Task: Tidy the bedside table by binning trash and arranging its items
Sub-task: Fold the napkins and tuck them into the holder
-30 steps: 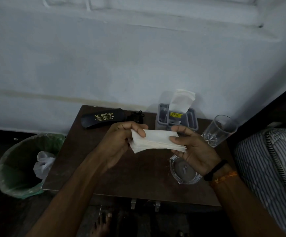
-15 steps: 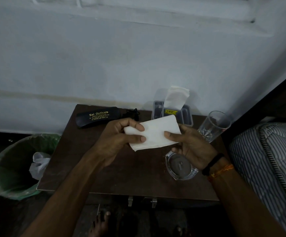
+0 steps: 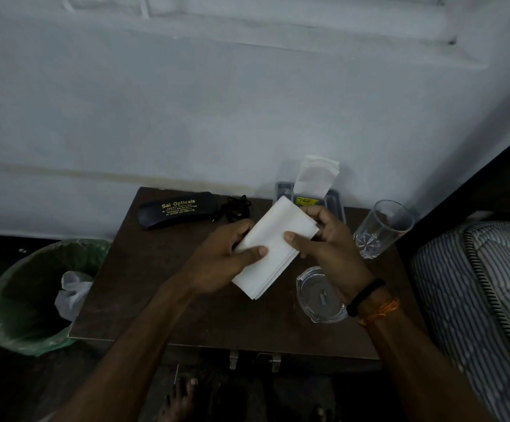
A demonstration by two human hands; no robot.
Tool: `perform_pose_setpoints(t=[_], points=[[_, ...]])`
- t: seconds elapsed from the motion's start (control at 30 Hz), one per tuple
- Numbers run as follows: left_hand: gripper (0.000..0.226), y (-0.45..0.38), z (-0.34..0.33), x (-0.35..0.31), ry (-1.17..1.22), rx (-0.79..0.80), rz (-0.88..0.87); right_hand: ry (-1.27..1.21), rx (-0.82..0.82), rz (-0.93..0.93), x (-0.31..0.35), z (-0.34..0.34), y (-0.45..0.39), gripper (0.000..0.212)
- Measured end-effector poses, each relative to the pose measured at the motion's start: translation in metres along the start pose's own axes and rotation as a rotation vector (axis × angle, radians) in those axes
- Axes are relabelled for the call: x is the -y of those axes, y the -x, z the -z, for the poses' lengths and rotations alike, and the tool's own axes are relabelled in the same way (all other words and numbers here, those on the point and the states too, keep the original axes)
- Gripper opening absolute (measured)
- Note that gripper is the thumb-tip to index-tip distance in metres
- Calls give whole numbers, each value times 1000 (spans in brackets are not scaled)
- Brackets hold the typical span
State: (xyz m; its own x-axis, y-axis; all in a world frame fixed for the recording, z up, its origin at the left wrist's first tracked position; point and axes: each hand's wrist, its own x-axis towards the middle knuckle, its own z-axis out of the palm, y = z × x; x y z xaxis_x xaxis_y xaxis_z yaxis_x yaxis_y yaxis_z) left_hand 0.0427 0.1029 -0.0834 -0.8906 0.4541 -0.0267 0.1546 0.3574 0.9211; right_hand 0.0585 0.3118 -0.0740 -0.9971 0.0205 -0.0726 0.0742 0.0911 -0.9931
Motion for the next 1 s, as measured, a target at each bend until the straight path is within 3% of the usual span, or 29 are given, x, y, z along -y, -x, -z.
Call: perform_pose_setpoints(t=[0.07,0.17,0.23,0.37,0.6,0.7,0.83,1.0], points=[[35,-1,-2,2,12,-42,6,-66,-5,-41,-3,-5,1,48],[31,-3,-4,3,73,-91,13,-36,136,-144,-10,-11,6,60],[34,-3,-6,6,74,-100,24,14,176,-114,-17,-16,9,55],[51,-2,-6,7,31,-112,31,143,88,22,-25,-24,9,45],[51,0,-3,9,-60,-172,-11,392,-23,221,-27,-30,11,46],[54,0,-7,14,-145,-170,14,461,-35,217,-35,-32,11,51],[56,0,-11,27,-295,-93,141,517,71,108,-50,-31,12,63],[54,-2,-9,30,-321,-122,141,544,17,113,-51,-34,11,56]])
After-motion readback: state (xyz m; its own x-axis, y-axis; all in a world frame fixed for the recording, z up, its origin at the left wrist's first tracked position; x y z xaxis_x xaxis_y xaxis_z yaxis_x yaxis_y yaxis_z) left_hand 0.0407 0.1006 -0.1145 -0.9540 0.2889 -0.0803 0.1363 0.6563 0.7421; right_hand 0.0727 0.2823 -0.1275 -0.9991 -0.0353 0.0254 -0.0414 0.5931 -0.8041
